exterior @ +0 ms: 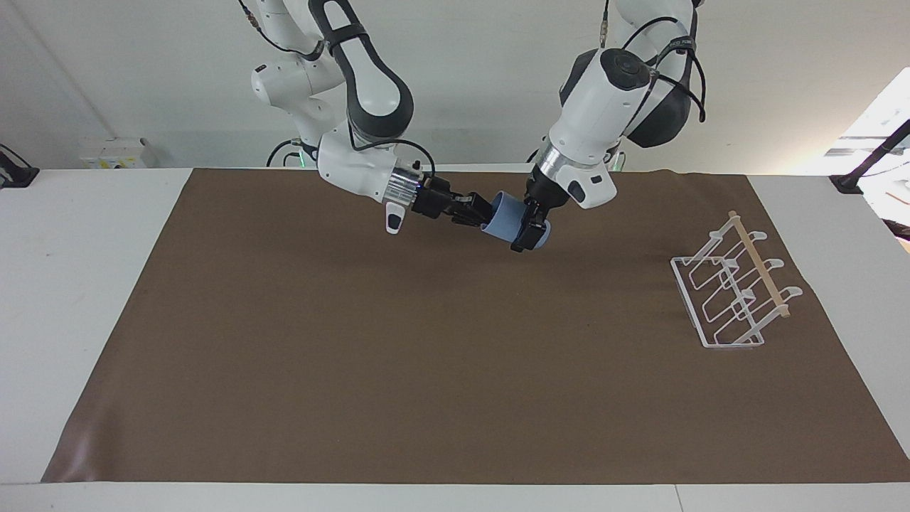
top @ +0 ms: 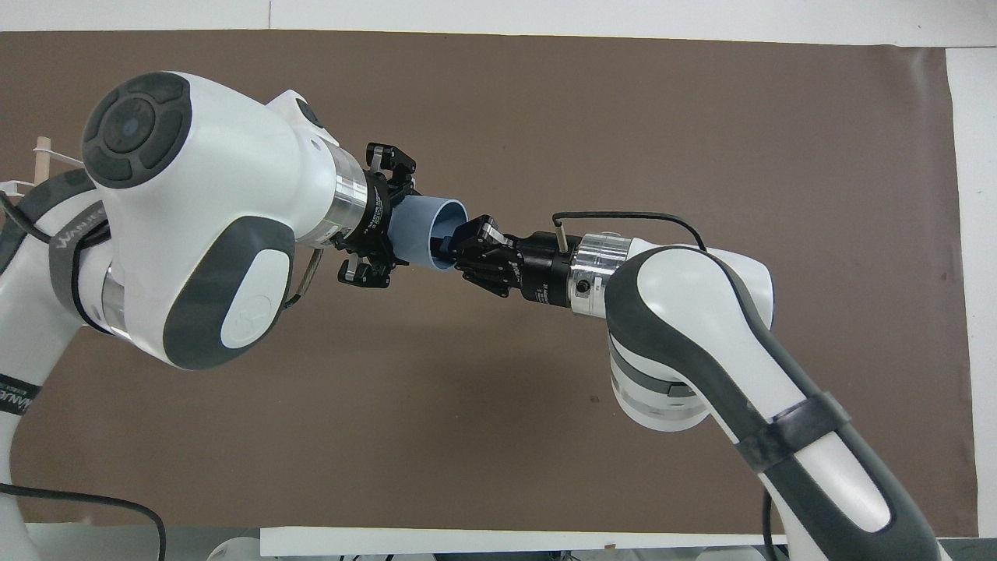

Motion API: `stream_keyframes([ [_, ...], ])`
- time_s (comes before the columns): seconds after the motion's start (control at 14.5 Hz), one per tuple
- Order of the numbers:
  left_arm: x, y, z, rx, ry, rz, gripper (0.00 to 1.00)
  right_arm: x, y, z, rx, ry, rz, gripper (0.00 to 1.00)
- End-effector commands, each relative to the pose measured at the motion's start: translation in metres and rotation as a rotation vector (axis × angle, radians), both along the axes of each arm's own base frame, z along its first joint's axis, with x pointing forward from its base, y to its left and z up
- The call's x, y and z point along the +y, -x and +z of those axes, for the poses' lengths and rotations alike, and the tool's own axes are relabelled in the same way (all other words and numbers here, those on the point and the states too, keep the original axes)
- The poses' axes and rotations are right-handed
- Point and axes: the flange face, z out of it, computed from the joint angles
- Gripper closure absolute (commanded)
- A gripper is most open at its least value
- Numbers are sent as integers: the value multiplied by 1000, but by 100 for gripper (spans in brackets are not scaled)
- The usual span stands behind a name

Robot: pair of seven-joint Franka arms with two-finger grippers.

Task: Hang cup on cup holder
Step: 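Grasp the cup with the left gripper while the right gripper holds it, then open the right gripper and pull it back while the left gripper withdraws, then carry the cup with the left gripper onto the wire rack peg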

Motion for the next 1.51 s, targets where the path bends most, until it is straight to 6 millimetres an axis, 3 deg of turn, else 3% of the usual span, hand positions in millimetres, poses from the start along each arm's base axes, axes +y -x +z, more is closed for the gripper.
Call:
stream_keyframes([
  [0.0, -4, 9, 4, 7, 17, -1, 100, -1, 0, 4, 13, -19, -19, 95],
  [0.07, -3, 8, 5, 8, 16, 2, 100, -3, -1, 4, 22, -14, -37, 62],
  [0.14, -1, 8, 5, 11, 15, 4, 100, -7, -4, 3, 24, 1, -67, 1],
  [0.28, 4, 5, 7, 12, 14, 12, 100, -17, -15, 13, 5, 18, -124, 0],
  [0.41, 11, -2, 11, 6, 16, 29, 100, -47, -33, 19, -9, 15, -167, 0],
  [0.55, 40, -21, 8, 1, 0, 79, 100, -72, -48, 27, -23, -12, -136, 0],
  [0.83, 107, -44, -7, -44, -245, 43, 100, -167, -71, 32, -56, 60, 11, 0],
  [1.03, 157, -60, -12, -128, -583, -44, 100, -252, -78, 39, -79, 276, 173, 0],
  [1.24, 183, -81, -36, -199, -912, -131, 100, -347, -69, 24, -95, 638, 294, 0],
  [1.44, 205, -93, -47, -258, -1163, -183, 100, -409, -53, 21, -115, 835, 418, 0],
])
